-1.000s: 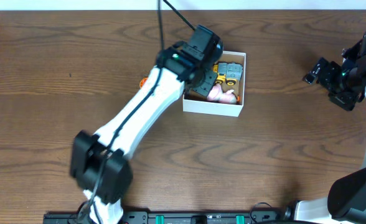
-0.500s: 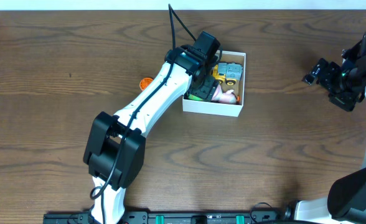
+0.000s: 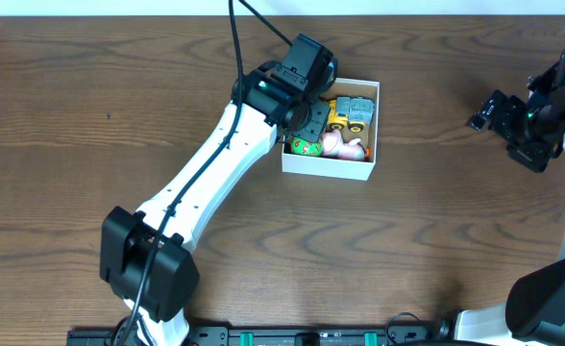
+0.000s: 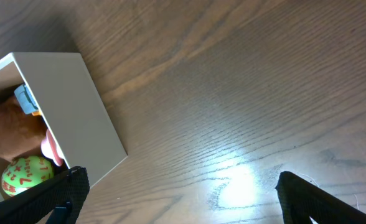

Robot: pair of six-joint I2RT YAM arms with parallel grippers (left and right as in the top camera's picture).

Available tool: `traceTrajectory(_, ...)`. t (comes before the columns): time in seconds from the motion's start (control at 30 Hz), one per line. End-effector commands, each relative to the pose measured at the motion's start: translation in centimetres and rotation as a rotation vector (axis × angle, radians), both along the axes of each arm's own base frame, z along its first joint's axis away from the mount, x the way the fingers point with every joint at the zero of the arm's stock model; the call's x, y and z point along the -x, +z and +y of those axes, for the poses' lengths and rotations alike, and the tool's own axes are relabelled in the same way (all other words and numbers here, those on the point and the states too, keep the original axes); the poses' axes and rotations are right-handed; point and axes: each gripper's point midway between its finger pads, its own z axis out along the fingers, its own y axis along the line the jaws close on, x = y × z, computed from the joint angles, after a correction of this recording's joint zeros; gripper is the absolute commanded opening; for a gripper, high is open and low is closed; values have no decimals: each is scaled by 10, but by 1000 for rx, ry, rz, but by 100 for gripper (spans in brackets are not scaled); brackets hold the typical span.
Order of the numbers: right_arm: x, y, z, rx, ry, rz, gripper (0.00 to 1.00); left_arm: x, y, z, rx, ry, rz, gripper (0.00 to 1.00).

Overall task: Pack container
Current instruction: 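Carry the green ball into the box and release it, then move the left gripper to the orange round toy and grasp it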

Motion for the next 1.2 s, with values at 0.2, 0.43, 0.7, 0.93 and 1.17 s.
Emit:
traceTrajectory(0.2,2,4,-2,1,-23,-8,99,0,-40,-3,-47,-4,72,10)
traceTrajectory(0.43,2,4,-2,0,-23,-6,99,1,-91,-3,-111,-5,168,10)
traceTrajectory(0.7,2,4,-2,-1,-23,-5,99,0,-101,-3,-123,-4,187,24)
traceTrajectory(0.93,3,4,-2,-1,-23,-5,99,-4,-42,-6,-65,-4,99,46)
traceTrajectory(1.17,2,4,-2,0,-22,-6,99,-5,43,15,-19,42,-79,61)
